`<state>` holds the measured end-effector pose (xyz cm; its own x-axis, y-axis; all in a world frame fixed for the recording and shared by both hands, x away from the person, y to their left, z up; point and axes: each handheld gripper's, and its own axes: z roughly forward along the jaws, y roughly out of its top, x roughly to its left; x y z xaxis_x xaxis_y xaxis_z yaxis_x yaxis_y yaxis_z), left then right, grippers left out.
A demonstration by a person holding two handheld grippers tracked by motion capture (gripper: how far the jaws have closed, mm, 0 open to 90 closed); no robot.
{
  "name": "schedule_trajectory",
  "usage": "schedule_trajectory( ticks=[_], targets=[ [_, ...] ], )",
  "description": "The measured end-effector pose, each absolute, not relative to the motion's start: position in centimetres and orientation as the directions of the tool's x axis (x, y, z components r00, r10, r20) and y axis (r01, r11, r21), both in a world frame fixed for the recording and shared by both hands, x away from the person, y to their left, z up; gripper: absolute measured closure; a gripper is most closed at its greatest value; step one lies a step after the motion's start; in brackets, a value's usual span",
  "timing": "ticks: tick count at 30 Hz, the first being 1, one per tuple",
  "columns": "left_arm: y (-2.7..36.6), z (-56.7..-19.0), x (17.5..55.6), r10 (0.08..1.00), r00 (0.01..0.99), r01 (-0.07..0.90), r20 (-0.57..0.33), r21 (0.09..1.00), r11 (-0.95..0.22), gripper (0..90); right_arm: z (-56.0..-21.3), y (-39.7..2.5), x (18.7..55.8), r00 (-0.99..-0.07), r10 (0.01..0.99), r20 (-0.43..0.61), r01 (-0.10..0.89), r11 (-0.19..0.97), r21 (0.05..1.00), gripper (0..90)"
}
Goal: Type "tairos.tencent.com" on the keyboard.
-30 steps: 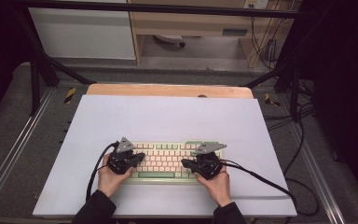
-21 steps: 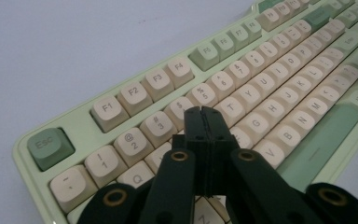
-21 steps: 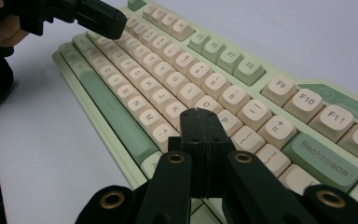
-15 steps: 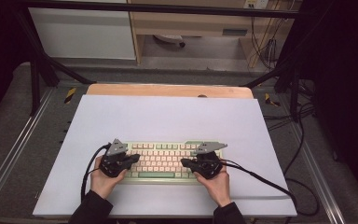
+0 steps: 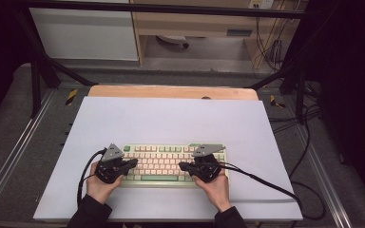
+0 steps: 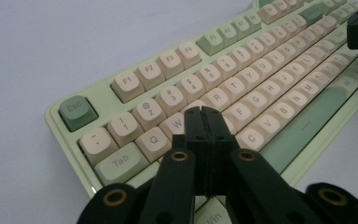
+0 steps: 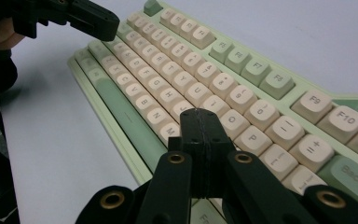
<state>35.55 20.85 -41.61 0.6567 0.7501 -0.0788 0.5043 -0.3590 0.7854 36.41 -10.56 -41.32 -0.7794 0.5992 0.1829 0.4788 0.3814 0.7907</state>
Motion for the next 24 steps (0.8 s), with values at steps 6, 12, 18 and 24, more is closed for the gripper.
schedule_trajectory(
  ticks=[6,12,18,24],
  targets=[
    [21.0,-41.6,35.5,0.747,0.659,0.507,-0.088,0.786,-0.354,90.0,-41.5,-9.4,36.4,-0.79,0.584,0.183,0.474,0.393,0.788,90.0],
    [21.3,-41.6,35.4,0.749,0.656,0.508,-0.093,0.789,-0.347,90.0,-41.8,-8.1,36.6,-0.795,0.576,0.193,0.477,0.396,0.785,90.0],
    [21.4,-41.5,35.5,0.751,0.653,0.505,-0.091,0.791,-0.344,90.0,-42.2,-7.0,36.7,-0.8,0.567,0.196,0.478,0.406,0.779,90.0],
    [21.5,-41.5,35.5,0.751,0.654,0.507,-0.093,0.791,-0.343,90.0,-42.6,-6.3,36.9,-0.803,0.563,0.197,0.479,0.413,0.774,90.0]
  ],
)
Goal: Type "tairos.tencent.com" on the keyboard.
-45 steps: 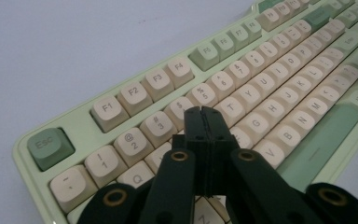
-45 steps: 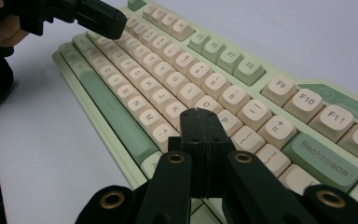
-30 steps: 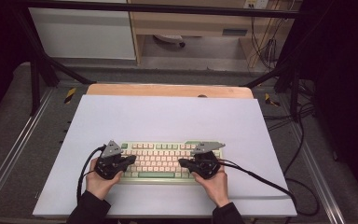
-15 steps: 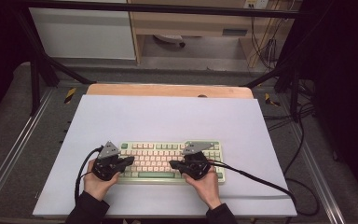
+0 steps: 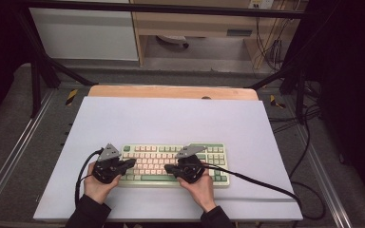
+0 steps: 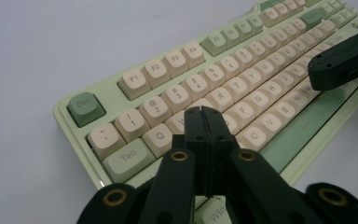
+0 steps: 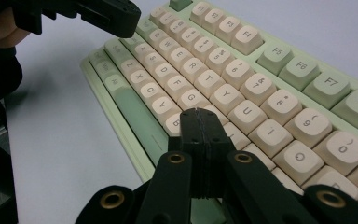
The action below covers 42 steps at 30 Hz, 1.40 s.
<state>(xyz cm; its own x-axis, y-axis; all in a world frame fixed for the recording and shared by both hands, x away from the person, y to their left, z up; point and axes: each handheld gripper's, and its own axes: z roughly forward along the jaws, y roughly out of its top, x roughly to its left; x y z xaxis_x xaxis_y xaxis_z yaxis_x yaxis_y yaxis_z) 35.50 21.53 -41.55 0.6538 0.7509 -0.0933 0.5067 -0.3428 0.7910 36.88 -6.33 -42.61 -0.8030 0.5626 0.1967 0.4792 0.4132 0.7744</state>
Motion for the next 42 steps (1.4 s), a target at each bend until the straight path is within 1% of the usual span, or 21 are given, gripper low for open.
schedule_trajectory(
  ticks=[10,27,33,42],
  targets=[
    [21.5,-41.6,35.5,0.75,0.656,0.507,-0.091,0.789,-0.347,90.0,-43.4,-5.9,37.0,-0.803,0.562,0.199,0.486,0.423,0.765,90.0],
    [21.6,-41.6,35.5,0.753,0.652,0.506,-0.091,0.791,-0.343,90.0,-43.6,-5.8,36.9,-0.809,0.555,0.195,0.481,0.434,0.762,90.0],
    [21.6,-41.6,35.5,0.753,0.652,0.505,-0.09,0.792,-0.343,90.0,-42.8,-6.2,36.8,-0.805,0.563,0.187,0.476,0.425,0.77,90.0],
    [21.6,-41.5,35.5,0.753,0.652,0.503,-0.091,0.795,-0.339,90.0,-41.3,-7.2,36.9,-0.807,0.572,0.148,0.45,0.433,0.781,90.0]
  ],
)
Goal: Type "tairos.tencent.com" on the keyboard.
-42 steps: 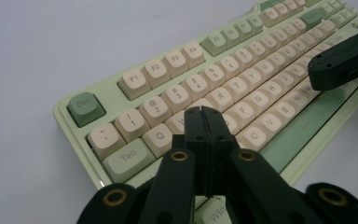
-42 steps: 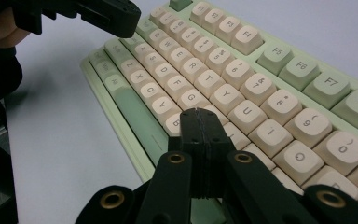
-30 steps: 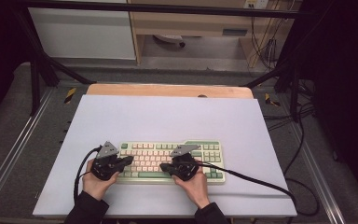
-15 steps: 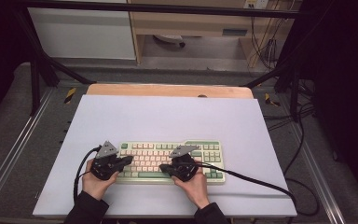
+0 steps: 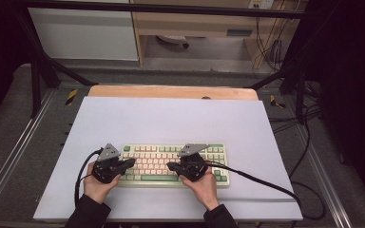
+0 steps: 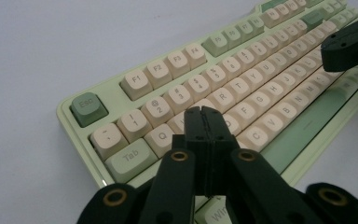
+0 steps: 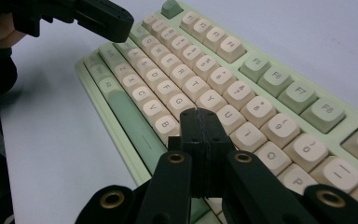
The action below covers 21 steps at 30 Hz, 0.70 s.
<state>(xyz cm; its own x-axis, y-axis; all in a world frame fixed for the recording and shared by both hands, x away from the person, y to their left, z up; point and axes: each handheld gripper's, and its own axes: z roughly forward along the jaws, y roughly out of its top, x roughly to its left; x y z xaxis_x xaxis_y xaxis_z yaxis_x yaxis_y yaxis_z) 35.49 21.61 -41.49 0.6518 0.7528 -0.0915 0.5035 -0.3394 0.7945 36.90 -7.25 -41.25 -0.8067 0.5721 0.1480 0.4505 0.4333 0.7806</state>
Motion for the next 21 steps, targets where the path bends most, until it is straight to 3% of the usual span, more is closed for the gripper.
schedule_trajectory(
  ticks=[21],
  targets=[
    [21.0,-41.4,35.4,0.743,0.664,0.494,-0.081,0.794,-0.355,90.0,-41.1,-12.1,36.8,-0.754,0.637,0.16,0.491,0.383,0.782,90.0]
  ],
)
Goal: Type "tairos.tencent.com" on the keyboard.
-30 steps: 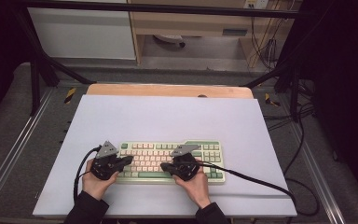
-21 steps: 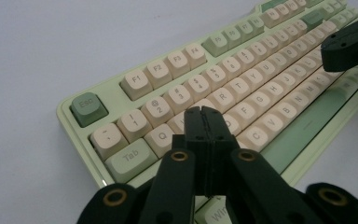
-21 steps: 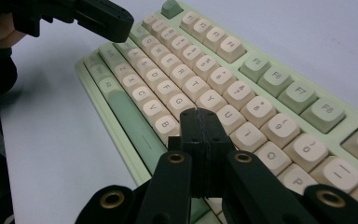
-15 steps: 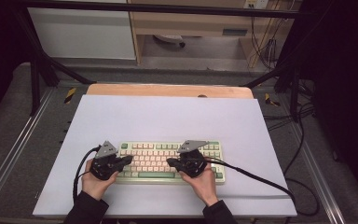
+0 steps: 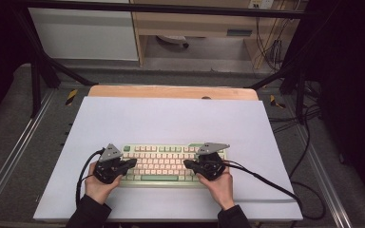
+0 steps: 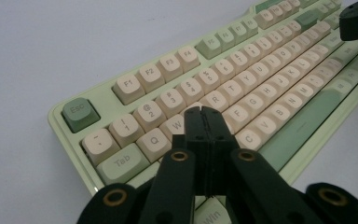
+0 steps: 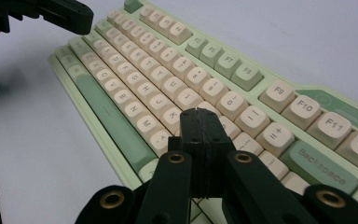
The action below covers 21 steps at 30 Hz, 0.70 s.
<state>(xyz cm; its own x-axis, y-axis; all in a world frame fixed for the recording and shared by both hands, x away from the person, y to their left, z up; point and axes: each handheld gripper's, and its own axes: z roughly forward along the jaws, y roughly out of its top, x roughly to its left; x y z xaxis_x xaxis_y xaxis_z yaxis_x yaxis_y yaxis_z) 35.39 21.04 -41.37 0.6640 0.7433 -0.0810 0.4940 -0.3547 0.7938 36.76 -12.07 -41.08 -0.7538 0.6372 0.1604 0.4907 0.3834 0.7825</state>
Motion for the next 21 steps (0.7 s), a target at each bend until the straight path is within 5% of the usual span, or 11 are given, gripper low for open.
schedule_trajectory(
  ticks=[21],
  targets=[
    [17.3,-41.2,36.4,0.72,0.691,0.479,-0.057,0.783,-0.398,90.0,-41.5,-13.3,36.4,-0.75,0.642,0.16,0.492,0.38,0.783,90.0]
  ],
)
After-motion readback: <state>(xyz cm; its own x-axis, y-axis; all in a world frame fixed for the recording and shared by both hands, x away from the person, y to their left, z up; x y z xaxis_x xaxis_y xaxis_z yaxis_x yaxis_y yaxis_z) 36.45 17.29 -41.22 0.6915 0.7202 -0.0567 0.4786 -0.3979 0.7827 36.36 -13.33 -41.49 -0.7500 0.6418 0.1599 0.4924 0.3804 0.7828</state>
